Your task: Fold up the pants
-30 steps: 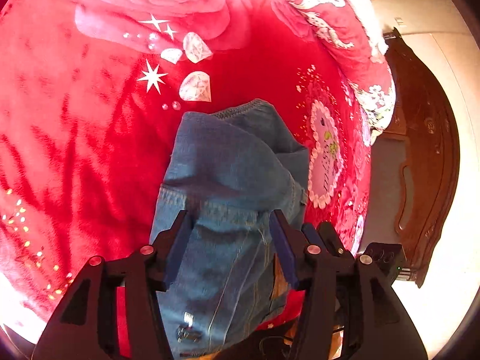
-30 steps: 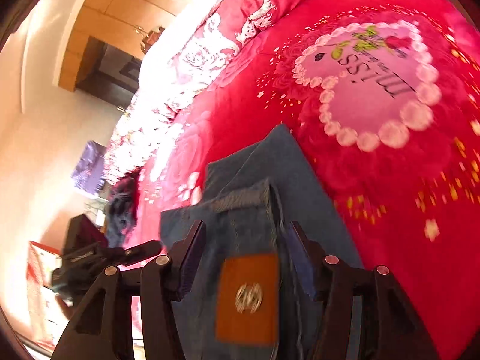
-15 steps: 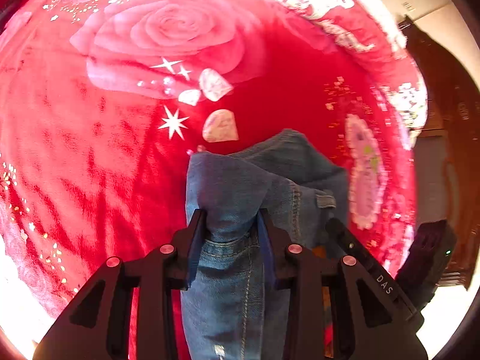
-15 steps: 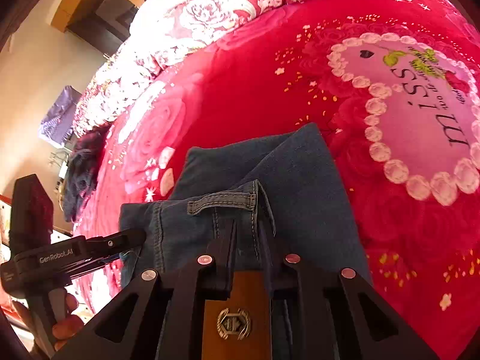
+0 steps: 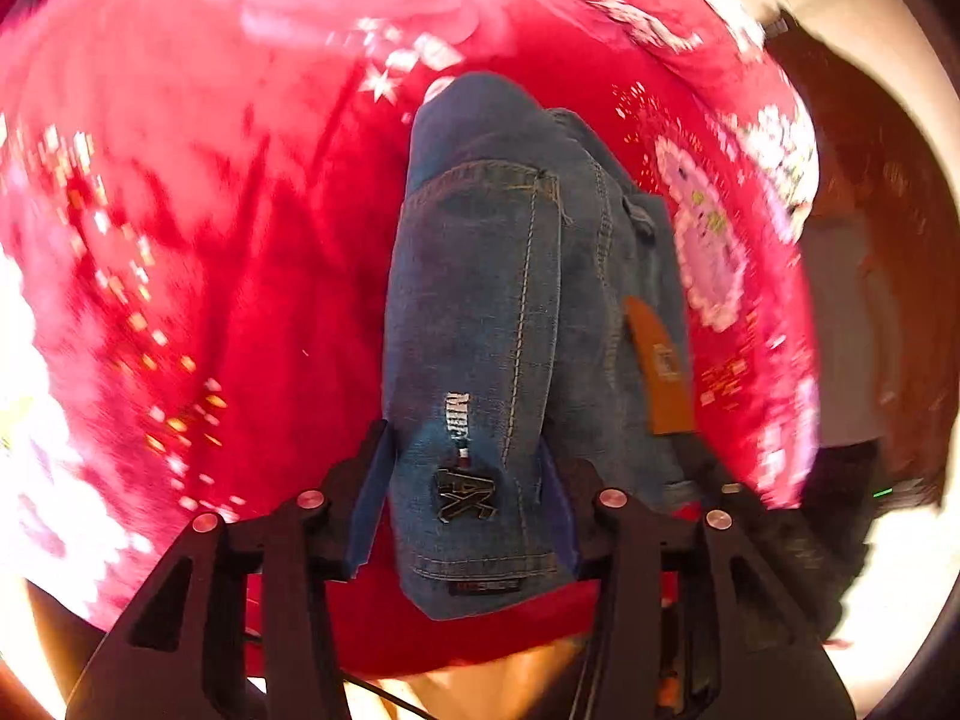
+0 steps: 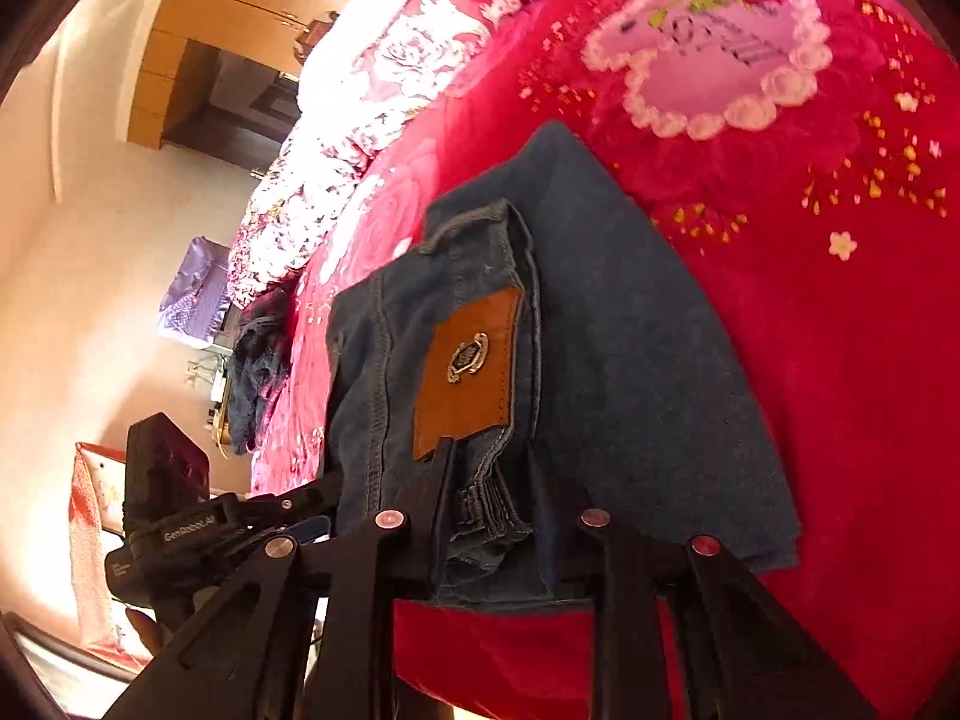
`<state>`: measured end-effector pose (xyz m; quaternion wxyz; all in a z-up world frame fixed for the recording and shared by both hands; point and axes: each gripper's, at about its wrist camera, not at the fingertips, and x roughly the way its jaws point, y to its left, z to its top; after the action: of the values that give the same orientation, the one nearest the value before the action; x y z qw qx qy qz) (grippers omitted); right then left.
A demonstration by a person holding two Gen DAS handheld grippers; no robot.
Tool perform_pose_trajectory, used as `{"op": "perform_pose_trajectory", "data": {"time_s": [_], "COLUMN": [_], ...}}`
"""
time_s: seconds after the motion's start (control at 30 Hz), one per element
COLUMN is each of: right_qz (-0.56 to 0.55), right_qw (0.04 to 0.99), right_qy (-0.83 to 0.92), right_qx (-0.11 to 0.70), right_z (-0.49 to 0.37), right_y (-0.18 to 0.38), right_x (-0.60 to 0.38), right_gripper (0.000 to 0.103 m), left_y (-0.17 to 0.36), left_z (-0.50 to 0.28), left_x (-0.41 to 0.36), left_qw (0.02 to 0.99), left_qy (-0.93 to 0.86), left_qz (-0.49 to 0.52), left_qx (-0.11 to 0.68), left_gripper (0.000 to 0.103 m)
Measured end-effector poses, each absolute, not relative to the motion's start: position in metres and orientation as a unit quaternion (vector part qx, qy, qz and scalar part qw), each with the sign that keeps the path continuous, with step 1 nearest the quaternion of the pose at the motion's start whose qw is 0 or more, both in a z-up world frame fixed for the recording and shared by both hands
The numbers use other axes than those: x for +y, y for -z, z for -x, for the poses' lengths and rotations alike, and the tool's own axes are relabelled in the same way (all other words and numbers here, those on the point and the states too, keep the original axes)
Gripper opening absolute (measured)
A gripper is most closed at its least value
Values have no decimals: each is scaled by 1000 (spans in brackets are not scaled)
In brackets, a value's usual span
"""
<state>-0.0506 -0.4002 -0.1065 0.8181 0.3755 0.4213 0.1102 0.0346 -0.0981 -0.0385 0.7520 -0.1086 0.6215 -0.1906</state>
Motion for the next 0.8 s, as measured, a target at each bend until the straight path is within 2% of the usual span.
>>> {"op": "perform_pose_trajectory", "data": {"time_s": [0.13, 0.37, 0.5, 0.57, 0.7, 0.8], "right_qz": [-306, -341, -349, -351, -356, -360], "right_qw": [834, 831, 829, 829, 827, 826], "right_qy": [-68, -73, -75, -77, -79, -81], "right_qx": [454, 433, 429, 429, 427, 426], "right_z": [53, 64, 64, 65, 66, 67], "right_y": [123, 130, 130, 130, 131, 132], "right_x": [-390, -397, -399, -399, -400, -401], "right_gripper": [22, 27, 28, 29, 30, 32], "left_y": [54, 37, 37, 39, 45, 57], "left_z": [-35, -24, -23, -24, -29, -31], "left_x": [-115, -128, -130, -129, -126, -109], "left_qw": [761, 794, 792, 790, 779, 760], "left_qy": [174, 158, 155, 149, 135, 133], "left_qz": [37, -31, -30, -29, -10, 60], "left_qx": [623, 587, 589, 594, 612, 634], "left_gripper": [47, 47, 48, 53, 81, 83]}}
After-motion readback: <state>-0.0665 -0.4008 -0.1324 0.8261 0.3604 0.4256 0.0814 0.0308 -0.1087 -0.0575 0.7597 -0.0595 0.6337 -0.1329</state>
